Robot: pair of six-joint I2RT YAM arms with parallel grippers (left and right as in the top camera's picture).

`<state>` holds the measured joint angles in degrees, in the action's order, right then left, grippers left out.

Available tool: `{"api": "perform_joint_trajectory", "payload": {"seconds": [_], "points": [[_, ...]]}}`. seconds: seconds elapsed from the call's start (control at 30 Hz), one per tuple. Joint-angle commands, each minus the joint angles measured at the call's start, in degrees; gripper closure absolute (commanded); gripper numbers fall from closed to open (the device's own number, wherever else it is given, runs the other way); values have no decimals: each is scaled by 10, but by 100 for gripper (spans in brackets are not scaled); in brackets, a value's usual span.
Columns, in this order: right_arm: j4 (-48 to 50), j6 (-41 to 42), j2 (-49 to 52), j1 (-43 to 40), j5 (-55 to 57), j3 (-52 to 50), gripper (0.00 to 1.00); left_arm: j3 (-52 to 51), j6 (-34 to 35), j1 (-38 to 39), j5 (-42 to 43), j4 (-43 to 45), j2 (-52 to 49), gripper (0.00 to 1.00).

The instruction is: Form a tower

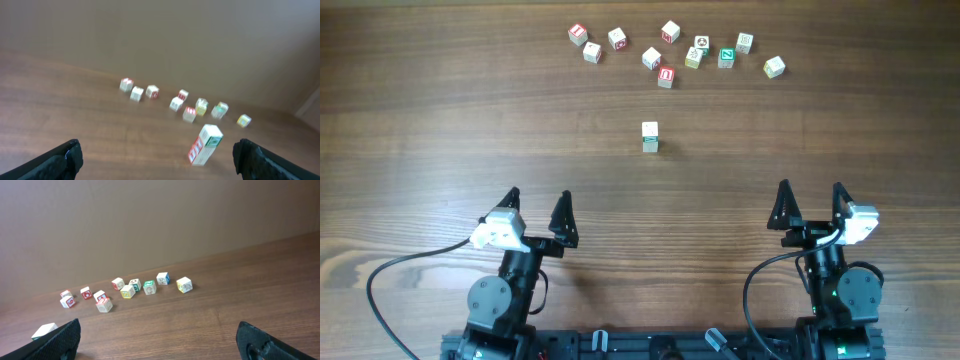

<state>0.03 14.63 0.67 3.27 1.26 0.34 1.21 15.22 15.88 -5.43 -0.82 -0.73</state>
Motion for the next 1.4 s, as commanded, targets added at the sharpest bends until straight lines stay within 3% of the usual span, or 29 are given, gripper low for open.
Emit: {"api": "perform_joint_trajectory", "payload": {"seconds": [0.0,0.37,0.47,0.8,1.37], "points": [[3,-10,-4,0,-9,0,0,-9,-31,-3,14,-32,6,0],[3,-10,-4,0,-9,0,0,-9,-45,-6,29,-34,6,0],[3,-11,-4,0,-9,0,0,-9,-45,-35,63,-37,6,0],[3,-11,-4,0,-9,0,0,-9,-45,-105,63,-35,6,0],[3,-11,-4,0,-9,0,0,-9,-45,-105,63,-35,5,0]]}}
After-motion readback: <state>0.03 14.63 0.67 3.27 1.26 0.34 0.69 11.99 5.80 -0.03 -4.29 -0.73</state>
